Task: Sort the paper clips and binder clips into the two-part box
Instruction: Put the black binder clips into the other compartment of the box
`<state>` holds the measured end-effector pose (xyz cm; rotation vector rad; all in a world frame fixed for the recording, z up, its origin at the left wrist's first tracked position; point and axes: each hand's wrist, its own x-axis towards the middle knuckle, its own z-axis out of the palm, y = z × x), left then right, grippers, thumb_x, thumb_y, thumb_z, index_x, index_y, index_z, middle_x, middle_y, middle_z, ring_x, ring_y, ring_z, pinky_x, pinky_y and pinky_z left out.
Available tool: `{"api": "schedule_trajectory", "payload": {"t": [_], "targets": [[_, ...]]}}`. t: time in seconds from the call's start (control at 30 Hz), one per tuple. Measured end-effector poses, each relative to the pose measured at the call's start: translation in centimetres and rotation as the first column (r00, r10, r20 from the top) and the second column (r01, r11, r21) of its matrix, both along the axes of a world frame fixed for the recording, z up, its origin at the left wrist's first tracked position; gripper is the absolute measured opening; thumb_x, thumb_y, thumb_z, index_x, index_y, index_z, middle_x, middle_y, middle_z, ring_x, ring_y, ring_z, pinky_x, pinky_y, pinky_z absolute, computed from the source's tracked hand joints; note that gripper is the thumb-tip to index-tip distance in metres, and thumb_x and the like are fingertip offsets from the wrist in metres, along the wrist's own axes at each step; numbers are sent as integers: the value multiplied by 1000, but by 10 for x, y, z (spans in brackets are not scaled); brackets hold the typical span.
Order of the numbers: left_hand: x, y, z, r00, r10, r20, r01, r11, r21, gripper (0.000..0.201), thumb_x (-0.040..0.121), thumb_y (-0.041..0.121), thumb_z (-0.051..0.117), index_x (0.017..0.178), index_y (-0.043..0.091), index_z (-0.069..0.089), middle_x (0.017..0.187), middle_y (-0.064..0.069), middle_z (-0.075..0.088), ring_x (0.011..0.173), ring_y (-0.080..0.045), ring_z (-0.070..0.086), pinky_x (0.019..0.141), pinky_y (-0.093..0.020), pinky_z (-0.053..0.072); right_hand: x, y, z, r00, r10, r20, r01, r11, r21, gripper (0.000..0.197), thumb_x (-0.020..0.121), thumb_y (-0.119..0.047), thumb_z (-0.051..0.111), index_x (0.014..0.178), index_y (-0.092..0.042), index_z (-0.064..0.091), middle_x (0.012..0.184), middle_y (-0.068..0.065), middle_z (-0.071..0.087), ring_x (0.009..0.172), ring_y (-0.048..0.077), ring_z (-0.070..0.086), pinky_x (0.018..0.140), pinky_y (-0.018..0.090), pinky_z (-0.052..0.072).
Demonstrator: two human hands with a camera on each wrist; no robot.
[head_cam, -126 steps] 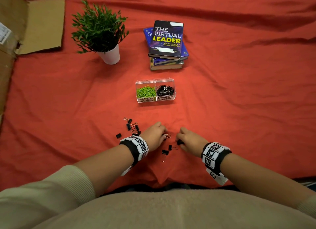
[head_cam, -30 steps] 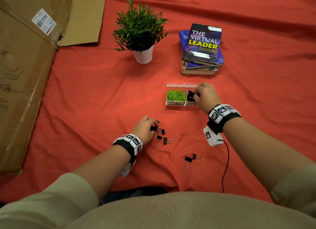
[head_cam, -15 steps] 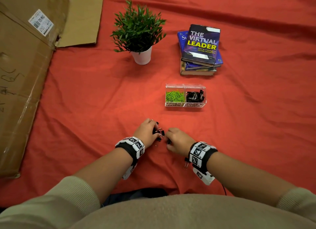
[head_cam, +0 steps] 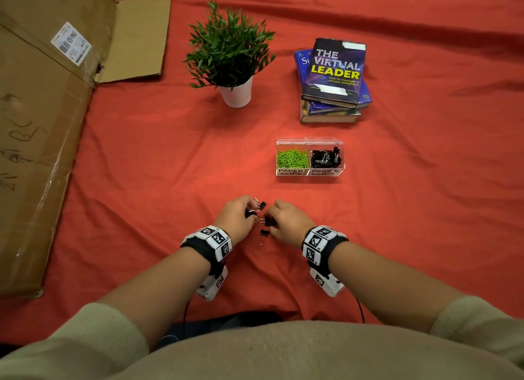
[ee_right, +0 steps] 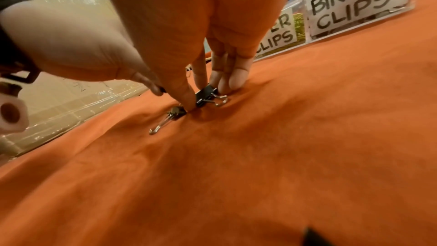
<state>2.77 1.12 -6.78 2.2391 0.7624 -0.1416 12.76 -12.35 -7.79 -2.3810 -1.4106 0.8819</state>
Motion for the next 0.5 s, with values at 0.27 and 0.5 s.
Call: {"api": "schedule_trajectory", "payload": {"t": [0.27, 0.5], "targets": [[42, 13, 19, 993, 70, 98, -58, 991, -121, 20, 80, 7, 71, 96, 15, 64, 90, 0, 67, 84, -12, 61, 84, -26, 49, 0, -5, -2, 999, 14, 47, -13, 999, -35, 28, 84, -20, 55, 104, -1, 57, 111, 17, 48, 104, 35, 53, 85, 41, 45], [124, -8, 42, 980, -64, 189, 78, 995, -66, 18, 82, 9, 67, 99, 16, 64, 92, 1, 64, 86, -14, 59, 83, -26, 48, 38, -46, 8, 962, -271, -25, 272, 960, 65, 17, 79, -19, 62, 88, -4, 59, 95, 11, 50, 86, 32, 57, 74, 35, 42]]}}
